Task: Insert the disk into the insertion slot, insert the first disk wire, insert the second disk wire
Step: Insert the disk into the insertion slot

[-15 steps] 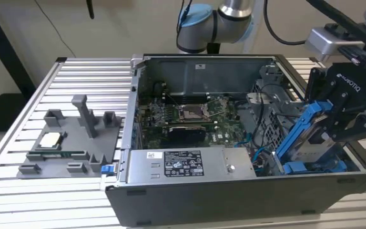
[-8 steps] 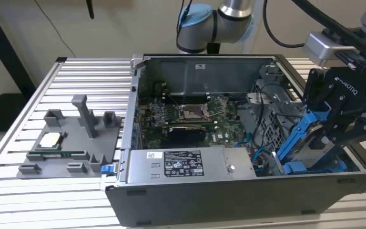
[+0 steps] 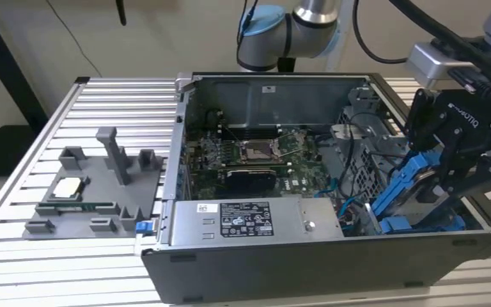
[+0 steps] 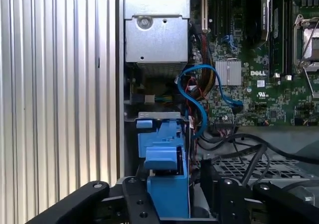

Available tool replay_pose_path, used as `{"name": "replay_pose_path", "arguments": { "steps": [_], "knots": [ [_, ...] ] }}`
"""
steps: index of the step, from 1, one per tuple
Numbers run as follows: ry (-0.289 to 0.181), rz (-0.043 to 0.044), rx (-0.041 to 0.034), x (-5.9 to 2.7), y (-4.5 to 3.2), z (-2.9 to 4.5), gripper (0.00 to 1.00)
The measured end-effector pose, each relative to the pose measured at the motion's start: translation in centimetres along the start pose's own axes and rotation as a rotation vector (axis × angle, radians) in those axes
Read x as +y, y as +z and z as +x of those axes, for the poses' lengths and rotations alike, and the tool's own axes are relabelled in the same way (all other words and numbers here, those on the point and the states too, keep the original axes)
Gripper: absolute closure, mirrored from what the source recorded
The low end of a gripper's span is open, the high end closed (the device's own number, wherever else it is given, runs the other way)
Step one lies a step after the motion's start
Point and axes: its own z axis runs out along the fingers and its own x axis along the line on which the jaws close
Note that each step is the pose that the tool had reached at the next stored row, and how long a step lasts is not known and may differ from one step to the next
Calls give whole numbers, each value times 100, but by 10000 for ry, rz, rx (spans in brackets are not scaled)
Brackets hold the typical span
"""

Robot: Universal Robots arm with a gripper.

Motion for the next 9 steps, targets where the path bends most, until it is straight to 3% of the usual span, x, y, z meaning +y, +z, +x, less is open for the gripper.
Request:
{"name": "replay_pose_path", "arguments": {
  "steps": [1,3,7,9],
  "knots": [
    [47,-1,-40,7,2,0,45],
    [145,-4,-153,25,4,1,45],
    [328,-11,-431,54,5,3,66],
    [366,-14,-466,54,5,5,66]
  ]
}}
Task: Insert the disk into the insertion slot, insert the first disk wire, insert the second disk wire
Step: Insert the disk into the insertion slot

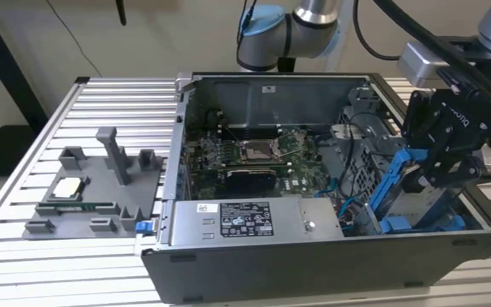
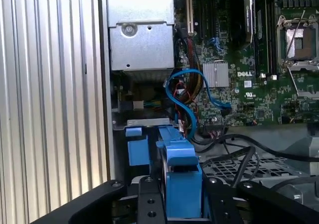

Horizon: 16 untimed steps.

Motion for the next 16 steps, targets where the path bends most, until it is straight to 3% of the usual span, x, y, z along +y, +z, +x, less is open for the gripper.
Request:
{"name": "replay_pose_path", "arguments": {
  "steps": [8,9,16],
  "knots": [
    [36,-38,-80,2,-39,14,65],
    [36,-38,-92,1,-39,14,58],
    [32,-51,-290,4,-108,11,58]
  ]
}}
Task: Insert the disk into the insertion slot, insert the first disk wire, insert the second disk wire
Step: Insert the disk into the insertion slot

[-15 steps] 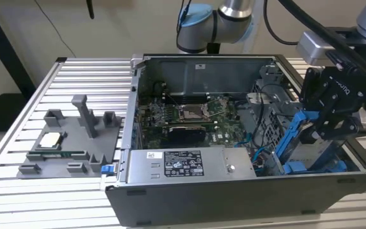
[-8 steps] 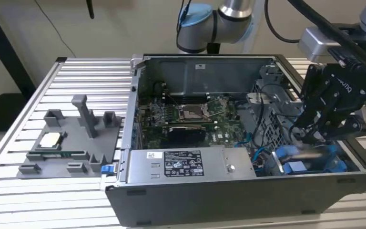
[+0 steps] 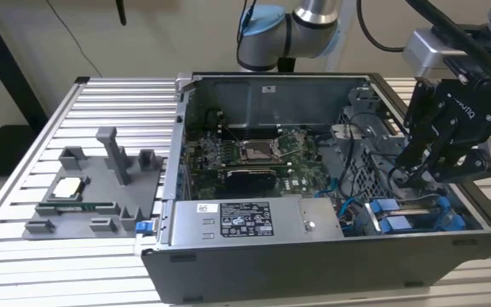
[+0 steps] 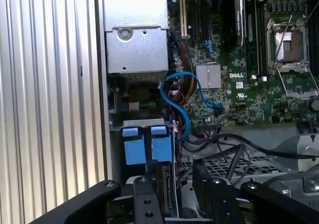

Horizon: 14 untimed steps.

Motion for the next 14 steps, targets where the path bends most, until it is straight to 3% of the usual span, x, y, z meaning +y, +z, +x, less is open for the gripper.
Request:
{"name": "replay_pose_path", "arguments": {
  "steps": [3,4,6,7,10,12,14],
  "knots": [
    [-7,-8,-125,2,-42,-3,58],
    [-14,-5,-213,2,-46,-4,58],
    [-35,82,-468,3,-46,-4,58],
    [-53,184,-618,3,-46,-4,58],
    [-104,541,-844,3,-47,-8,58],
    [-139,818,-930,3,-44,-14,58],
    [-163,1009,-973,4,-41,-23,58]
  ]
}}
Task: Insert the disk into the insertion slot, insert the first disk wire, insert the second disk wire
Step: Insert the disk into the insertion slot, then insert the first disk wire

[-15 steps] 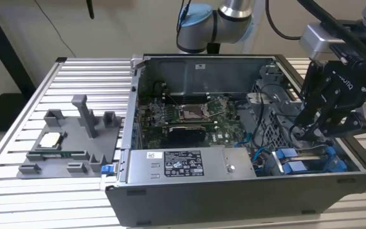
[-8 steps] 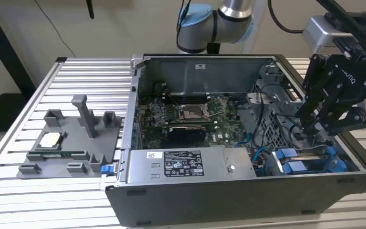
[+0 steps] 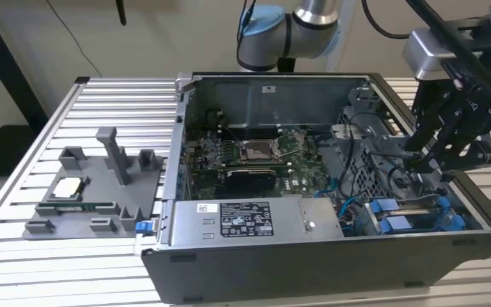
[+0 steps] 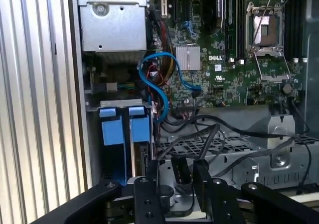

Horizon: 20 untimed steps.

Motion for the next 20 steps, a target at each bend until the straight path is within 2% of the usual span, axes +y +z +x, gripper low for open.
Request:
{"name": "replay_pose_path", "arguments": {
  "steps": [2,10,11,13,14,15,20],
  "knots": [
    [-17,103,-15,6,17,-12,58],
    [-35,203,-23,36,138,-57,60],
    [-36,207,-22,36,141,-56,60],
    [-35,209,-20,37,141,-56,73],
    [-35,209,-19,37,141,-56,73],
    [-35,209,-21,37,142,-55,79],
    [-36,209,-4,37,140,-42,80]
  ]
}}
